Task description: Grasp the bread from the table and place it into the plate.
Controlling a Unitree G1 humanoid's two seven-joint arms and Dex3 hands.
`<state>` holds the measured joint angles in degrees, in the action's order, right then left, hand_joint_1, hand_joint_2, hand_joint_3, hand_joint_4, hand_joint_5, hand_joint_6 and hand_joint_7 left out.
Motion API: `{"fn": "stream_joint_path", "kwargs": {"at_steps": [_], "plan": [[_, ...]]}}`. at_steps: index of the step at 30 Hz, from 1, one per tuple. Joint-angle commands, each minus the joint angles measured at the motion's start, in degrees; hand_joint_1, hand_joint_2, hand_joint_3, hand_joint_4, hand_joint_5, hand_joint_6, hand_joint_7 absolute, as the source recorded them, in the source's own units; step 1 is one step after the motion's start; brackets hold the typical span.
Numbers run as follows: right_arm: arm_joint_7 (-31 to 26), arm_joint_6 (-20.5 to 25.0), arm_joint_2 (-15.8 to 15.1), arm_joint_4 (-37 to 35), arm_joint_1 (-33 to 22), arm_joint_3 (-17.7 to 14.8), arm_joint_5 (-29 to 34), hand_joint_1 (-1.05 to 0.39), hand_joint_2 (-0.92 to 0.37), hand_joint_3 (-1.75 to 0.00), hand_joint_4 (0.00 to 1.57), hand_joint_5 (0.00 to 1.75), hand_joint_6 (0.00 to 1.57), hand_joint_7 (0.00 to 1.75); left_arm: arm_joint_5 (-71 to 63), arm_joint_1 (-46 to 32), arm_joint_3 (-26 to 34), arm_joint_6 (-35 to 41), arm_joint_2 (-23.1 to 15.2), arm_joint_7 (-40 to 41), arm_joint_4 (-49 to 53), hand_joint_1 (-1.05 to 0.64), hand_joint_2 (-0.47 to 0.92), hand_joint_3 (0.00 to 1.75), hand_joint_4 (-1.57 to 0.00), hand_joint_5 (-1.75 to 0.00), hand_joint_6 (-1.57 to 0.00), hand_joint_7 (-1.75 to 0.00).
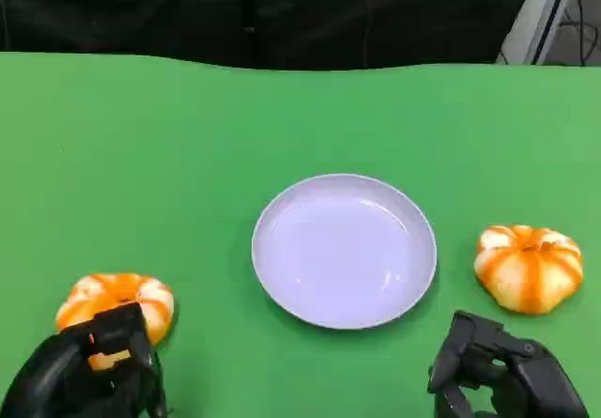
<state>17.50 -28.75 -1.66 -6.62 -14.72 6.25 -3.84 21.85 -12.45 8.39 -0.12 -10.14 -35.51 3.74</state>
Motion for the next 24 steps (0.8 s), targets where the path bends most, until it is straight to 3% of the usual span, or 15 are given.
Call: {"fn": "stream_joint_path", "kwargs": {"at_steps": [1,24], "plan": [[-0.1,0.3,-0.7,0.3,-0.4,-0.2,-0.6,-0.14,-0.67,-1.01,0.76,1.75,0.7,1.54,-0.3,-0.1,0.1,-0.4,-0.7,0.3,0.1,-0.06,0.54,1.24,-0.84,-1.75,-0.8,-1.57],[-0.1,1.0,-0.6,1.0,-0.6,-0.2,-0.5,-0.15,-0.67,-1.02,0.77,1.75,0.7,1.54,-0.5,-0.2,0.0,-0.5,-0.7,0.4,-0.2,-0.06,0.55,1.22,-0.84,-1.75,-0.8,-1.57]]}}
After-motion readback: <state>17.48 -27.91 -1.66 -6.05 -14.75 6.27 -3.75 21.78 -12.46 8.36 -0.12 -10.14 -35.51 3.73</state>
